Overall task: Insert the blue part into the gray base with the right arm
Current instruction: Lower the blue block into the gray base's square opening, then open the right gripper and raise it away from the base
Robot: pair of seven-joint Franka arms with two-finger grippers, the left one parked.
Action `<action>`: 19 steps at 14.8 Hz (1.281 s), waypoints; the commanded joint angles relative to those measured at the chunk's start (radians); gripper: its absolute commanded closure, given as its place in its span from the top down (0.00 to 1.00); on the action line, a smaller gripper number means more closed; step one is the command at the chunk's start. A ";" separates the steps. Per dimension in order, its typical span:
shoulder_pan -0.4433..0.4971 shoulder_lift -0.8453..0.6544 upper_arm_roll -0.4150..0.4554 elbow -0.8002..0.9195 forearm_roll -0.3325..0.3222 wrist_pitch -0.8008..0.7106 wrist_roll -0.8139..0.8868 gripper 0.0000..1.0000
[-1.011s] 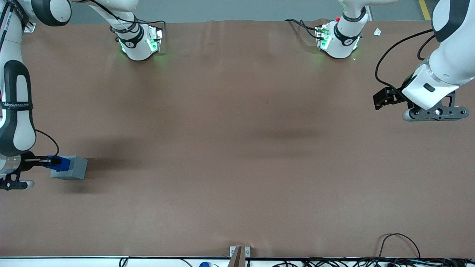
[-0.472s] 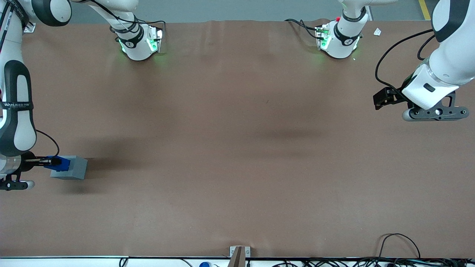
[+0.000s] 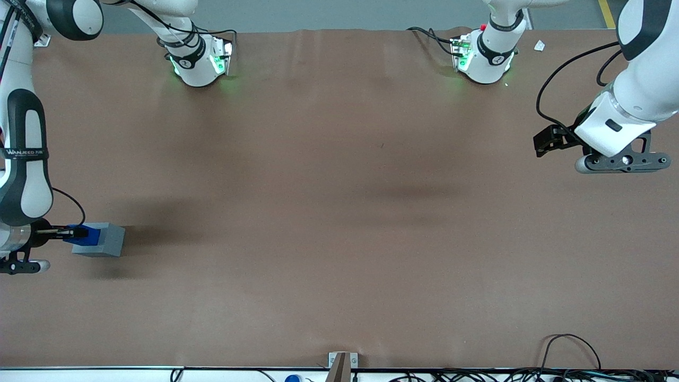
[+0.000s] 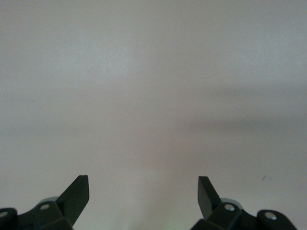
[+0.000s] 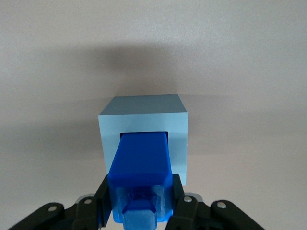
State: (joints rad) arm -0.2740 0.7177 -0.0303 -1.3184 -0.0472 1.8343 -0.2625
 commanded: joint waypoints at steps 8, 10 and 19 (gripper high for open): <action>-0.002 0.028 0.004 0.028 -0.010 -0.007 0.019 0.16; -0.004 0.031 0.004 0.027 -0.010 -0.006 0.019 0.53; -0.008 0.028 0.006 0.025 -0.007 -0.009 0.006 1.00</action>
State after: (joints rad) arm -0.2750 0.7365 -0.0315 -1.3168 -0.0472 1.8356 -0.2602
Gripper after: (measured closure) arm 0.000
